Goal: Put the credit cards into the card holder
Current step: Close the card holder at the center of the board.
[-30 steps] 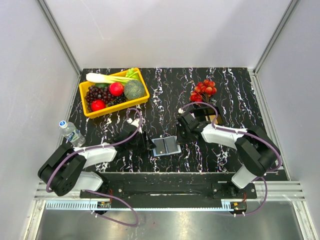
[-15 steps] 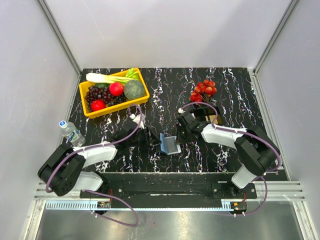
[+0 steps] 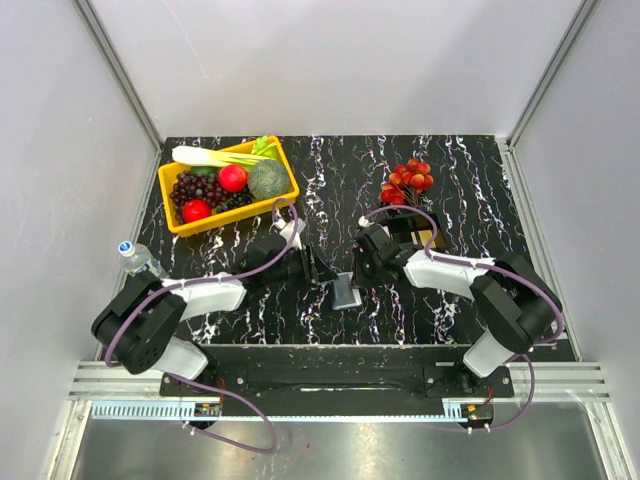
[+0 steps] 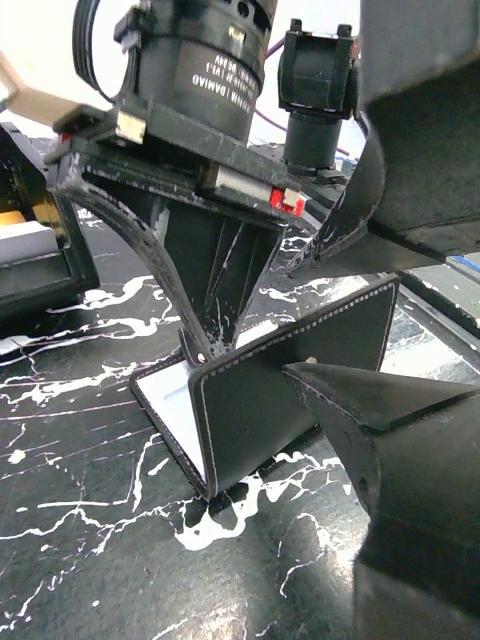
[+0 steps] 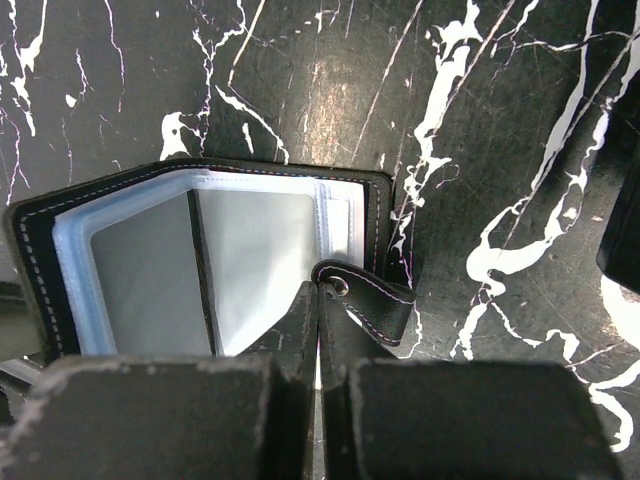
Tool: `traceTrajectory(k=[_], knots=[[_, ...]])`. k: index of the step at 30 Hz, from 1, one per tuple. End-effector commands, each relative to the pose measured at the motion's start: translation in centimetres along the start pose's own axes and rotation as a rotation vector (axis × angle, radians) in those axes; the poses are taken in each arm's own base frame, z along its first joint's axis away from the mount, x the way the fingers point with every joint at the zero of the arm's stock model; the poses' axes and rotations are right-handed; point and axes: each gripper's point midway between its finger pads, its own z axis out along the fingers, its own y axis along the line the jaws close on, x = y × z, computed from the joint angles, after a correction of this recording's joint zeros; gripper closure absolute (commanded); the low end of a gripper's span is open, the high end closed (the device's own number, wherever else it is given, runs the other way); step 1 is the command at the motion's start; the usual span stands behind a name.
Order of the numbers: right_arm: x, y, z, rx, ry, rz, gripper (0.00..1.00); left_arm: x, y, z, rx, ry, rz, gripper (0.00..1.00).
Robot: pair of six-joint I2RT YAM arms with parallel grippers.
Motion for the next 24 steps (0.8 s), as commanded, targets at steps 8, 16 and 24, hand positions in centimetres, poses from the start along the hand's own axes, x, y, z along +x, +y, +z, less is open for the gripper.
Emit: traceTrajectory(k=[8, 16, 24], knots=[[-1.4, -1.7, -2.8, 0.078, -0.136, 0.061, 1.0, 0.2, -1.3, 2.8, 0.085, 0.044, -0.03, 0.58], [-3.2, -1.8, -5.7, 0.071, -0.257, 0.08, 1.0, 0.9, -0.3, 4.0, 0.038, 0.069, -0.022, 0.58], [-2.1, 0.2, -5.0, -0.033, -0.175, 0.038, 1.0, 1.4, -0.2, 5.5, 0.053, 0.095, -0.042, 0.57]])
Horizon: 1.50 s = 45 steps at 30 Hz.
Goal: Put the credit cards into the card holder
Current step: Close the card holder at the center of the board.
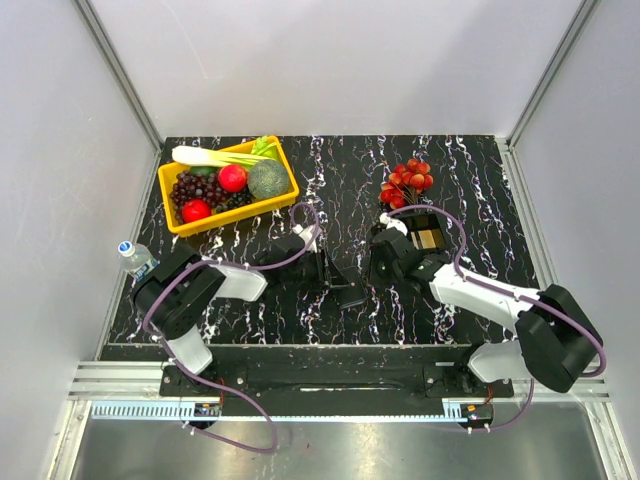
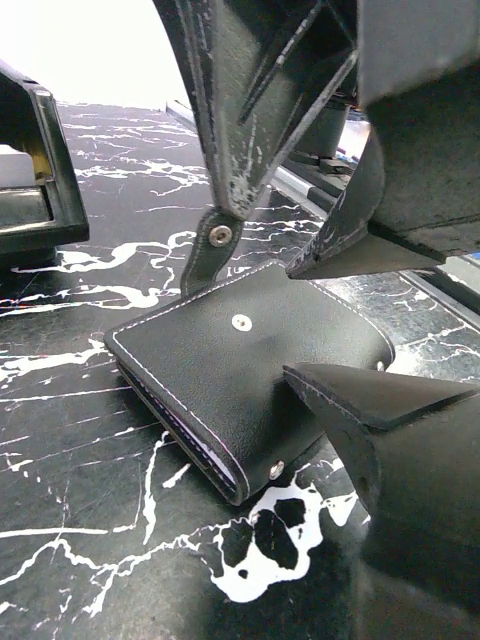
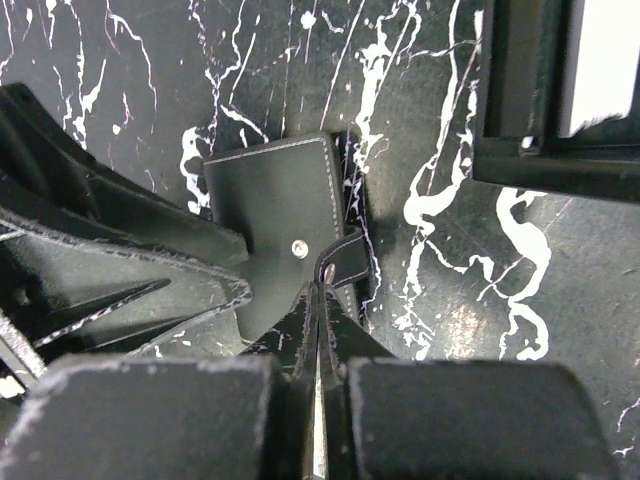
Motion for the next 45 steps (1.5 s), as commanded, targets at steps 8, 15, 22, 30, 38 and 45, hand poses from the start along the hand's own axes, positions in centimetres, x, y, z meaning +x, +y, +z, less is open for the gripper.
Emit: traceTrajectory(k=[8, 15, 22, 30, 38, 45], knots=[[0.9, 2.0, 0.4, -0.113, 0.064, -0.056, 1.0, -1.1, -0.9, 0.6, 0.005, -0.037, 0.037, 0.57], [2.0, 3.2, 1.5, -0.166, 0.151, -0.095, 1.0, -1.5, -0.7, -0.1, -0.029, -0.063, 0.069, 0.57], [1.1, 2.8, 1.4, -0.173, 0.137, -0.08, 1.0, -1.7, -0.6, -0.5, -0.047, -0.075, 0.094, 0.57], [0.0, 2.5, 1.4, -0.287, 0.173, 0.001, 1.0, -1.2, -0.2, -0.1, -0.048, -0.047, 0.101, 0.57], [1.2, 3.2, 1.6, -0.428, 0.287, 0.046, 1.0, -1.3, 0.0, -0.2, -0.056, -0.055, 0.104, 0.57], [1.6, 2.3, 1.8, -0.442, 0.363, 0.015, 1.0, -1.5, 0.3, -0.4, -0.086, -0.059, 0.121, 0.57]])
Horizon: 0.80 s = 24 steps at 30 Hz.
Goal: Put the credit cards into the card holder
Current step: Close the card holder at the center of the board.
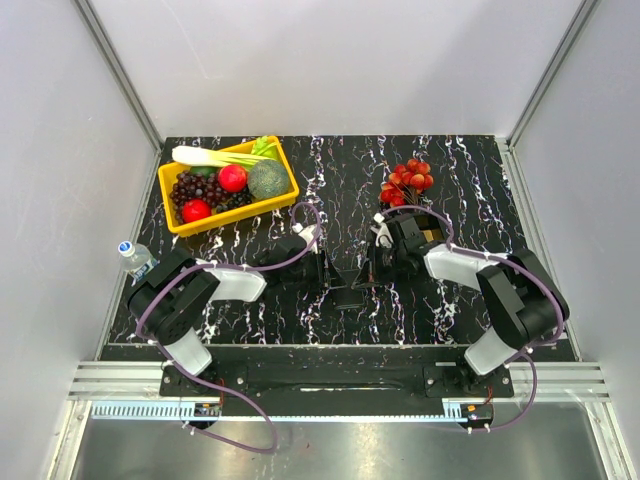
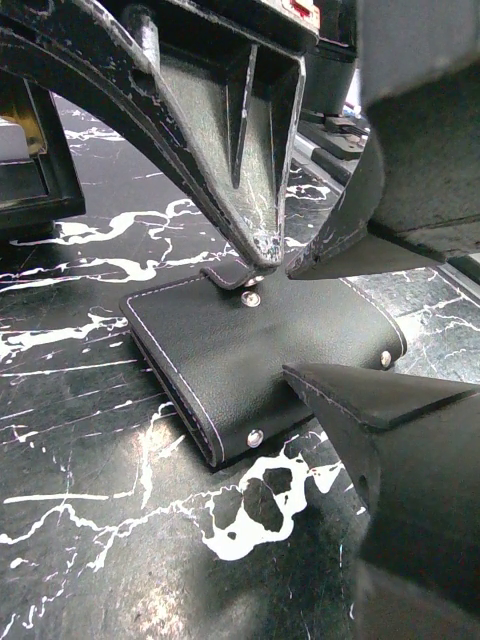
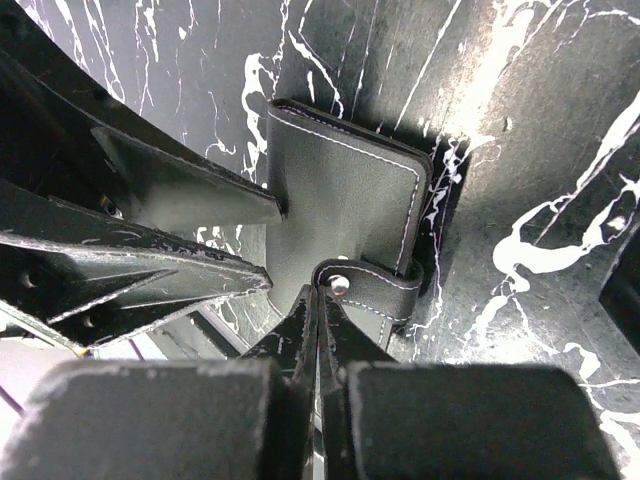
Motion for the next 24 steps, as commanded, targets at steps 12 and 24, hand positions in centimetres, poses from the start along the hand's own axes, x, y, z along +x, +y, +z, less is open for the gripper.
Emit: traceTrajectory(k=[12, 24], knots=[[-1.2, 0.0, -0.1, 0.005, 0.081, -0.057, 1.0, -1.5, -0.5, 0.0, -0.015, -0.043, 0.052, 0.57], [-0.9, 0.2, 0.4, -0.024, 0.113, -0.039, 1.0, -1.6, -0.8, 0.1, 0.001, -0.048, 0.051, 0.57]])
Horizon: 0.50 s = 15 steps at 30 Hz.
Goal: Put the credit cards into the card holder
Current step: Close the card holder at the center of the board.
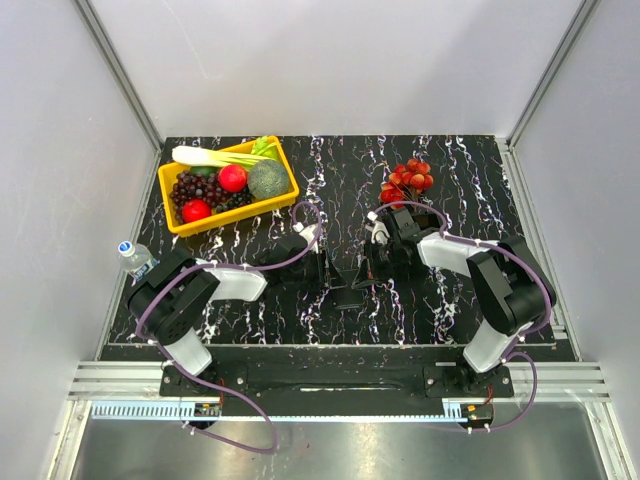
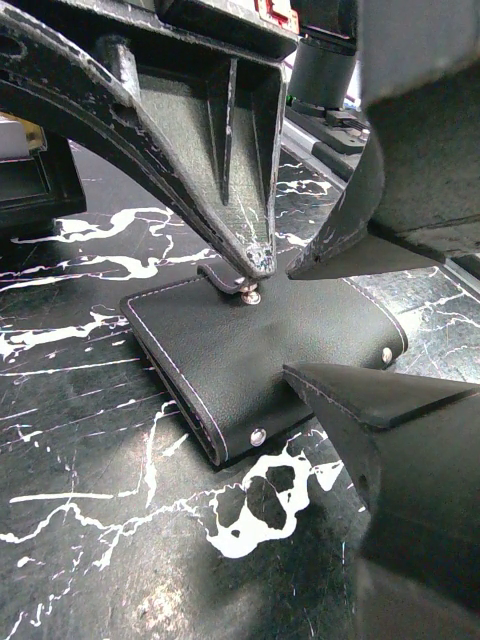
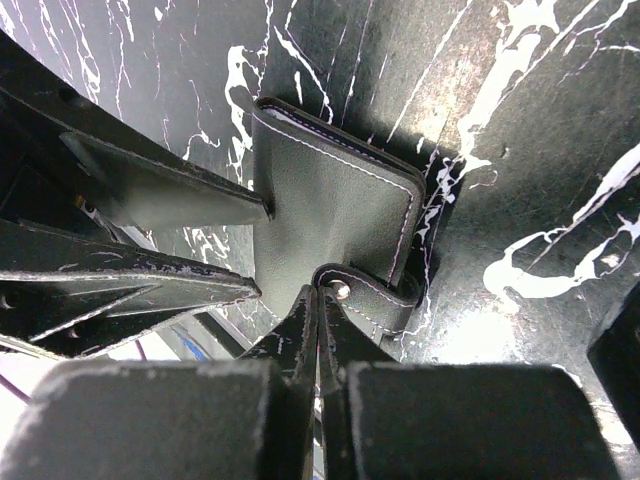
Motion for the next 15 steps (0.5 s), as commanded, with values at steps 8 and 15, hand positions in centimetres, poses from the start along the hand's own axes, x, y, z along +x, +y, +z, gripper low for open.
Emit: traceTrajectory(k=[8, 15], knots=[[-1.0, 1.29, -0.05, -0.063, -0.01, -0.017, 1.0, -1.43, -0.77, 0.15, 0.01, -0.044, 0.031, 0.57], [-1.13, 1.06, 0.17, -0.054, -0.011, -0.008, 1.0, -1.43, -0.8, 0.18, 0.012, -0.044, 0.03, 0.57]])
